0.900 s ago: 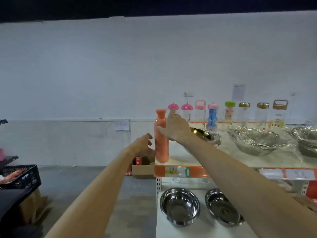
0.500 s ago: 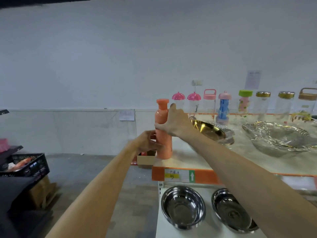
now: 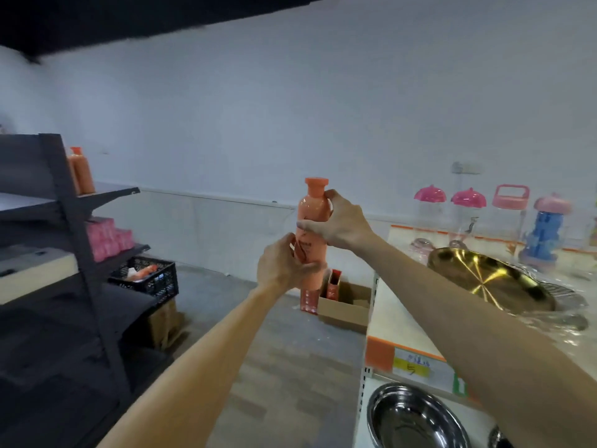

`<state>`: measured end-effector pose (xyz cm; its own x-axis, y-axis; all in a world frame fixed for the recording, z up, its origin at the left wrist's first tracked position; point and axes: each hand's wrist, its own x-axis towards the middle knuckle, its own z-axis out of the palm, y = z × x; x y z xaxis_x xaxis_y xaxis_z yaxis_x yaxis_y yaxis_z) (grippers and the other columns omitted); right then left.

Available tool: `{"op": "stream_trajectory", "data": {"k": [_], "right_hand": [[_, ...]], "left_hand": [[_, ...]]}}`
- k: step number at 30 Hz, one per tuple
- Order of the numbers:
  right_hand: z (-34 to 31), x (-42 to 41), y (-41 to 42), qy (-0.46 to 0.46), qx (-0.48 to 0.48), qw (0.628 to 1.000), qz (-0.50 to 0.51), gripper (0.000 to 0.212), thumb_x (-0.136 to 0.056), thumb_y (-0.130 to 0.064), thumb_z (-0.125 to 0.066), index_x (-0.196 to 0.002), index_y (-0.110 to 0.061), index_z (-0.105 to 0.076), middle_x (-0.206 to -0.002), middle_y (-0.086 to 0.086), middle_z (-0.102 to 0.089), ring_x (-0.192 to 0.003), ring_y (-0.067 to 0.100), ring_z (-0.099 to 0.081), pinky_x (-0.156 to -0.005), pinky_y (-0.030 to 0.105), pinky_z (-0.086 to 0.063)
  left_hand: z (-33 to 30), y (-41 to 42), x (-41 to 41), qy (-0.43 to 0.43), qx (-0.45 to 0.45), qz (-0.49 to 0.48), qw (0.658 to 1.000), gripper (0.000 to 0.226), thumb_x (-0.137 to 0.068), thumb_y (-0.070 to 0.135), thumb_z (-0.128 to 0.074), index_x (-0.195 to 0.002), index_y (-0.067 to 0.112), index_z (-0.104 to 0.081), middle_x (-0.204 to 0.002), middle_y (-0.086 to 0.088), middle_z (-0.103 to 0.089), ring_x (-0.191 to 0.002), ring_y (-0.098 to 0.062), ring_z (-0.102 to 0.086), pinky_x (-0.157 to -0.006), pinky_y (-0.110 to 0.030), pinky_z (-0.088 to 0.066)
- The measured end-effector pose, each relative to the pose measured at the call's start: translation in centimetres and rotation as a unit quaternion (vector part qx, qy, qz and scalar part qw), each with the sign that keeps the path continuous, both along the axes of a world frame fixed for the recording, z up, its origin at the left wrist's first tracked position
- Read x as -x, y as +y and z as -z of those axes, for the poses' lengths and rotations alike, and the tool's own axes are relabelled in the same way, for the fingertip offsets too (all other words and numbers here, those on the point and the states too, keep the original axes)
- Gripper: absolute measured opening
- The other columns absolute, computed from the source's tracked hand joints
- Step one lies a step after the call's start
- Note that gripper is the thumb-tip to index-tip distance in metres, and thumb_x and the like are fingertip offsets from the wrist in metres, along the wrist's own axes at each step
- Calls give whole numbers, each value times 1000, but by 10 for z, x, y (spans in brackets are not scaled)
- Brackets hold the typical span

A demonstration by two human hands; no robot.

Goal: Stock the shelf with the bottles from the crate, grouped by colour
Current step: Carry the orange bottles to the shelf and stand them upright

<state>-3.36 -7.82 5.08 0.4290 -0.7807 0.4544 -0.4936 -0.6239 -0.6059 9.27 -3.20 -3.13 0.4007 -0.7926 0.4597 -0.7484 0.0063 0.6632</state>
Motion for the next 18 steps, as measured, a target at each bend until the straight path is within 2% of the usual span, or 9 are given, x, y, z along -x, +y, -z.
{"op": "stream_trajectory", "data": {"k": [2,4,7,10,15,18], "right_hand": [[3,-41,-4,-2,-11,999,-42,62,-76,-50,-79,-126,-28,-48,-109,-4,-62,-97,20,-62,-89,40,-56],[6,-81,-8,1,-16,997,-72,66,-76,-51,-79,-128,-29,-47,-109,-3,-62,-96,23,-65,-87,43,-58],[9,-140,-18,8,-21,994,-103,71,-76,-48,-80,-134,-26,-45,-107,-2,-63,-95,25,-67,-88,44,-57],[10,-199,-33,6,-35,989,-141,67,-76,-47,-80,-131,-27,-47,-103,-3,-63,-95,23,-67,-88,44,-58],[13,-288,-65,9,-50,983,-177,67,-77,-44,-80,-130,-28,-42,-105,-2,-63,-96,22,-67,-86,44,-59],[35,-330,-90,25,-64,981,-180,65,-79,-44,-79,-129,-29,-42,-107,-3,-63,-98,20,-66,-87,44,-58]], "left_hand": [[2,8,-40,7,-5,-33,999,64,-59,61,-83,-104,24,-56,-89,12,-62,-80,-13,-62,-70,-30,-53],[6,13,-85,38,-15,-15,999,59,-59,56,-84,-101,25,-57,-90,10,-65,-79,-12,-64,-71,-33,-56],[9,15,-158,71,-61,49,994,52,-68,36,-86,-111,24,-59,-103,6,-65,-89,-14,-67,-83,-43,-58],[9,10,-223,76,-75,71,992,53,-73,26,-84,-119,21,-58,-109,2,-66,-96,-16,-67,-88,-44,-57],[12,-14,-309,77,-57,75,993,57,-72,23,-85,-122,13,-58,-109,-3,-66,-98,-19,-66,-83,-36,-58],[32,-31,-347,78,-61,69,993,53,-71,21,-86,-117,11,-61,-104,-2,-68,-92,-16,-66,-68,-21,-56]]}}
